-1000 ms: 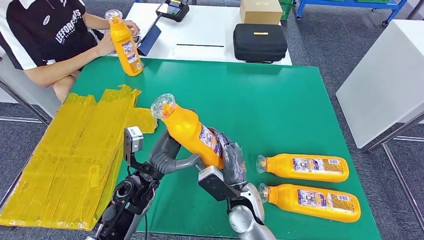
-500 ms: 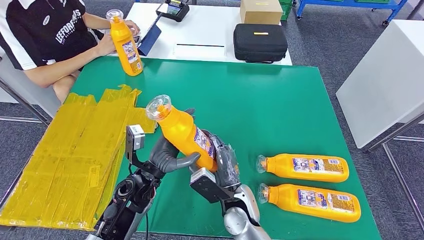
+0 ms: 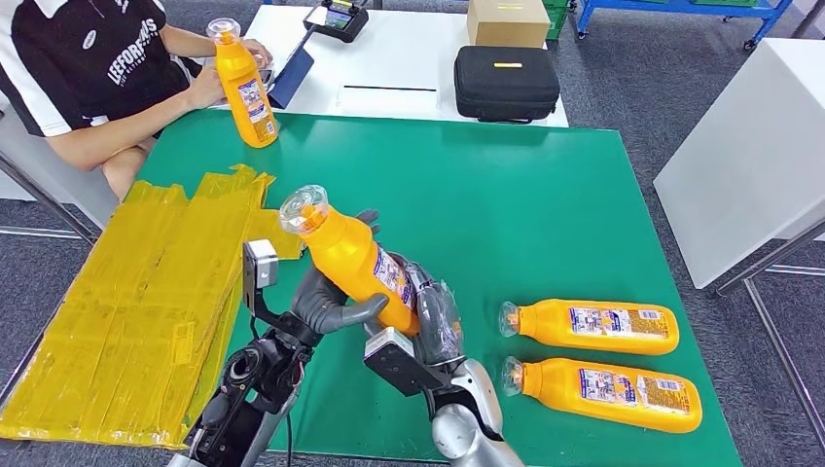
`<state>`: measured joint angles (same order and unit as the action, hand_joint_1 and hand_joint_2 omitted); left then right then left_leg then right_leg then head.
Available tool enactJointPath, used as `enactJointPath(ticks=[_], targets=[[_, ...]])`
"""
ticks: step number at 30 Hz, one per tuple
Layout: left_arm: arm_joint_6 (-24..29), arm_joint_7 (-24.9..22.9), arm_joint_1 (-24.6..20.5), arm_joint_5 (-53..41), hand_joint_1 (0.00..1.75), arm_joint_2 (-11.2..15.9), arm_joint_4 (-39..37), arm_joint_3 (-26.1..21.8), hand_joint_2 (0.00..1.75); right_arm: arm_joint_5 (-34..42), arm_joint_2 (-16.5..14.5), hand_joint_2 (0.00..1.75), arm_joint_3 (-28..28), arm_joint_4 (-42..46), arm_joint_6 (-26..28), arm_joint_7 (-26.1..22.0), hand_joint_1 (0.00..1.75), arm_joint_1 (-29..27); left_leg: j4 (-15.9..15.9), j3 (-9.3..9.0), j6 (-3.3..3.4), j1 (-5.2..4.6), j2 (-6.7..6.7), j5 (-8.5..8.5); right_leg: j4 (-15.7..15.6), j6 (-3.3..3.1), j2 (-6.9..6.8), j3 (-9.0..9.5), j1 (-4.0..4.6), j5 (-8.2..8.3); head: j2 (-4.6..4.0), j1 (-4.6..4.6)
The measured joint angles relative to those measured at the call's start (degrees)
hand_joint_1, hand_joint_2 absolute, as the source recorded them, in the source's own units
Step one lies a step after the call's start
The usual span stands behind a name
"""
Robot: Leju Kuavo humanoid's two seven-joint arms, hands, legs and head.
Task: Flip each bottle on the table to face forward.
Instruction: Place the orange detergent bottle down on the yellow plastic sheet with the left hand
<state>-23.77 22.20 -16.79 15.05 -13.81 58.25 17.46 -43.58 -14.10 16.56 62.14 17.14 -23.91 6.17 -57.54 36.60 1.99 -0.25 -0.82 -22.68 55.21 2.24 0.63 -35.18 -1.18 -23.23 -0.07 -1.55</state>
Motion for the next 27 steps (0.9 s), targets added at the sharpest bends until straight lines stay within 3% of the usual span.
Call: enactJointPath(ticks=[2,17,18,21,22,27], targets=[[0.9,0.0,0.0,1.0,1.75,0.0,0.0,-0.1,1.75,-0.1,0.0,1.75,0.0,0.0,0.1,0.1,1.75,0.1,0.0,0.00,0.00,0.00,0.00,0.00,0.0,0.00,0.00,0.00,0.00,0.00,0.00,0.00],[3.5,1.1,0.3,3.9,1.75,0.0,0.0,-0.8,1.75,0.4,0.2,1.75,-0.5,0.9,0.6,-0.4,1.75,0.2,0.0,0.00,0.00,0.00,0.01,0.00,0.0,0.00,0.00,-0.01,0.00,0.00,0.00,-0.01],[3.5,1.2,0.3,3.9,1.75,0.0,0.0,-0.8,1.75,0.4,0.2,1.75,-0.5,1.0,0.6,-0.4,1.47,0.1,0.0,0.00,0.00,0.00,0.01,0.00,0.0,0.00,0.00,-0.01,0.00,0.00,0.00,-0.01],[3.7,1.3,0.4,4.1,1.75,-0.1,0.0,-0.8,1.75,0.6,0.3,1.75,-0.6,1.3,0.8,-0.4,0.16,0.0,0.0,0.00,0.00,0.00,0.00,0.00,0.0,0.00,0.00,-0.01,0.00,0.00,0.00,0.00],[3.8,1.3,0.5,4.1,1.75,-0.1,0.0,-0.8,1.75,0.7,0.4,1.75,-0.6,1.4,1.0,-0.5,0.00,-0.1,0.0,0.00,0.00,0.00,0.00,0.00,0.0,0.00,0.00,-0.01,0.00,0.00,0.00,-0.01],[5.9,1.4,0.5,4.4,1.75,-0.2,0.0,-2.3,1.75,2.1,0.7,1.75,-1.5,2.2,3.3,-1.1,0.00,-1.0,0.0,0.00,0.00,0.00,0.04,0.00,0.0,0.00,0.01,-0.01,0.00,0.00,0.00,-0.01]])
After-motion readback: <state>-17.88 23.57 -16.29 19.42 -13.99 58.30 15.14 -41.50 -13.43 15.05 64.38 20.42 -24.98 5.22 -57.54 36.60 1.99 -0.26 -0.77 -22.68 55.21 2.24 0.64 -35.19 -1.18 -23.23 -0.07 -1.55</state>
